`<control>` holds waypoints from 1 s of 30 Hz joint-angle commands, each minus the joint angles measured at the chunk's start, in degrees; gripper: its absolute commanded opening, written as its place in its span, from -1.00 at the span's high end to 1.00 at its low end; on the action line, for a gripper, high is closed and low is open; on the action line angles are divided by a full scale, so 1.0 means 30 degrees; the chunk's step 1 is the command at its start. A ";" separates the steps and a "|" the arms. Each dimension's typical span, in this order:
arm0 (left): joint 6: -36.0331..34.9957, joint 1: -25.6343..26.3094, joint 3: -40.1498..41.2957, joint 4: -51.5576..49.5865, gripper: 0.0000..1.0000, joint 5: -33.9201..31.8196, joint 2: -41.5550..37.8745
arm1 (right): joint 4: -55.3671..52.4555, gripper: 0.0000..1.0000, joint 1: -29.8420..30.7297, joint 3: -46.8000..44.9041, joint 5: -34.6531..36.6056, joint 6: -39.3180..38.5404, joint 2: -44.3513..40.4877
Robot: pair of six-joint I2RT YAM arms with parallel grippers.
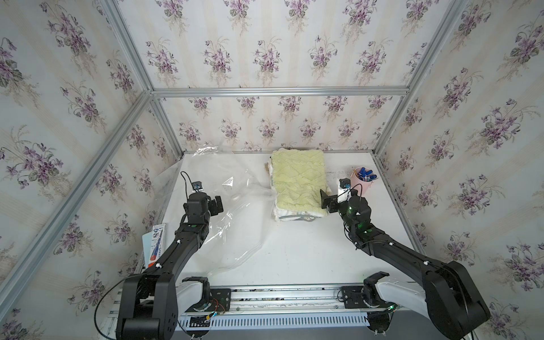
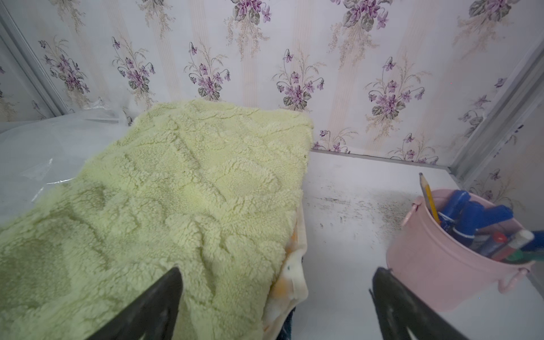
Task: Take the blanket out of the vacuum bag
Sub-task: Reset both arms
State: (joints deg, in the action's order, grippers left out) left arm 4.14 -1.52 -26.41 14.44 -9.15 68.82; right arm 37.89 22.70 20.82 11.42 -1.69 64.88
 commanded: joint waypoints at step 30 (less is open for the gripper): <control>-0.1403 -0.0209 0.0406 0.8587 -1.00 0.3730 0.5496 | 1.3344 -1.00 -0.5922 -0.3302 -0.2319 -0.0194 0.7907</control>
State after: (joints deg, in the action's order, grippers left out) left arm 0.89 -2.22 -24.95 40.64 1.45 85.27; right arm 82.78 6.28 9.13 9.74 -4.45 88.75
